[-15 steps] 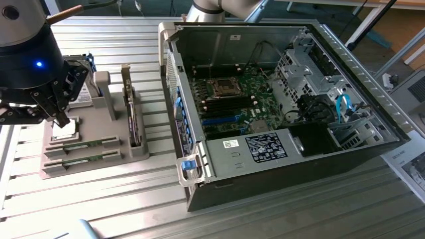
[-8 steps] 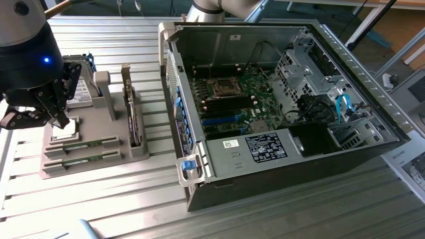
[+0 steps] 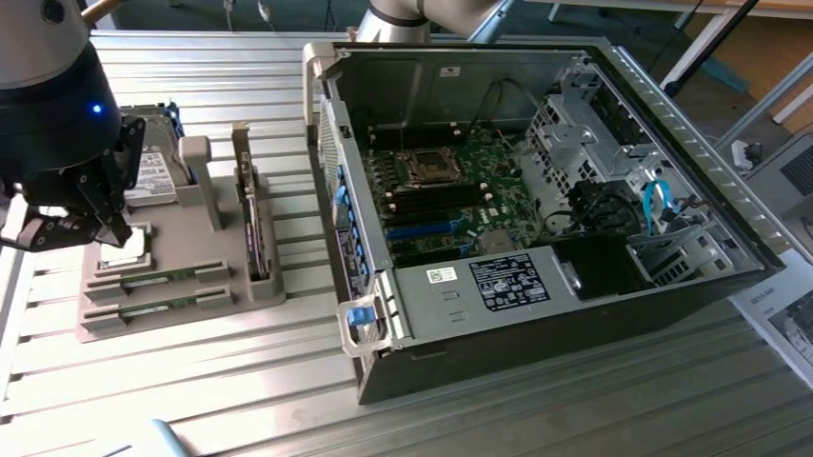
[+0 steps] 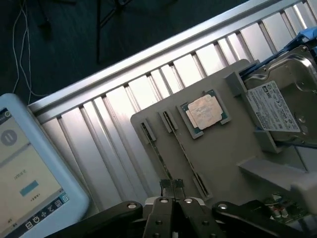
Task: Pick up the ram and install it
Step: 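Pick up the ram and move it above insertion slot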
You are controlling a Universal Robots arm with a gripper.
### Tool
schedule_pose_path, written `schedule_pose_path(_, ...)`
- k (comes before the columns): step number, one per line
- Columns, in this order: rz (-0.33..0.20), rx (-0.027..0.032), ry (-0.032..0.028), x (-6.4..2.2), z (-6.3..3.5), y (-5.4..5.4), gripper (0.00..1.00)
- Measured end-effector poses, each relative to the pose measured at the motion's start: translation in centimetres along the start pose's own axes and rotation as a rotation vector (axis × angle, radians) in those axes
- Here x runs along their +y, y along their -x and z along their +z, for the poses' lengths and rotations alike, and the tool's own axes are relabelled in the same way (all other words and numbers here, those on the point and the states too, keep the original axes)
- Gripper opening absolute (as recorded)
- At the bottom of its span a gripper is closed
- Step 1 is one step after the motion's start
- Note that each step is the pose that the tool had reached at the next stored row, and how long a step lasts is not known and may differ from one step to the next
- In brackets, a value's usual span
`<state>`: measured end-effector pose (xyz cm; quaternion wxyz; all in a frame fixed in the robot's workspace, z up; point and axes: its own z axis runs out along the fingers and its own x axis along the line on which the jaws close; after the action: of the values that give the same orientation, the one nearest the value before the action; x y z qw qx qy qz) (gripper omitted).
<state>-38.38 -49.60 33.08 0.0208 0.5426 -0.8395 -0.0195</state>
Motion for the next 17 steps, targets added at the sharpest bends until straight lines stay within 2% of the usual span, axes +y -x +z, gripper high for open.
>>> schedule_pose_path(13, -0.294, 0.0162, -0.0041, 0.0, 0.06, 0.0, 0.1)
schedule_pose_path(15, -0.323, 0.018, -0.0045, 0.0, 0.06, 0.0, 0.1)
schedule_pose_path(17, -0.33, 0.0184, -0.0046, 0.0, 0.06, 0.0, 0.1)
